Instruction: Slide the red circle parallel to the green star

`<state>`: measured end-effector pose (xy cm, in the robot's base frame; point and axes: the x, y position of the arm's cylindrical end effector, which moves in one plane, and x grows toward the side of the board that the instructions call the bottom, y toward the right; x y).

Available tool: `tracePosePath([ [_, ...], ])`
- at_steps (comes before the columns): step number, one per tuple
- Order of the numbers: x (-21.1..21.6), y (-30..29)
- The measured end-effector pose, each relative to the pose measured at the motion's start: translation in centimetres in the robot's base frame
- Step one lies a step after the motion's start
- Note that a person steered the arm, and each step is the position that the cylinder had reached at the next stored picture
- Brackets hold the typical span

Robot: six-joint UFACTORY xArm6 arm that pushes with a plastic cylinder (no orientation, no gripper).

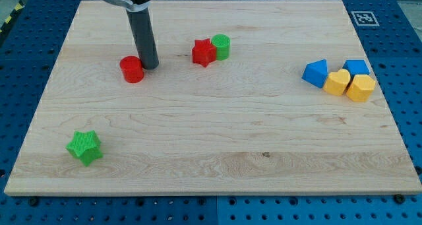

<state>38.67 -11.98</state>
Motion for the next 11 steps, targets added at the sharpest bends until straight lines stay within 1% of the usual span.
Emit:
tracePosePath([
  [1, -3.9, -0.5],
  [2, -2.1, -3.6],
  [3, 0.2, -3.3],
  [4, 0.6, -0.9],
  [5, 2.5, 0.3],
  [6, 3.0, 0.3],
  [7, 3.0, -0.6],
  [8, 2.0, -2.7],
  [9, 2.4, -2.9],
  [10, 4.8, -3.2],
  [11, 4.9, -4.9],
])
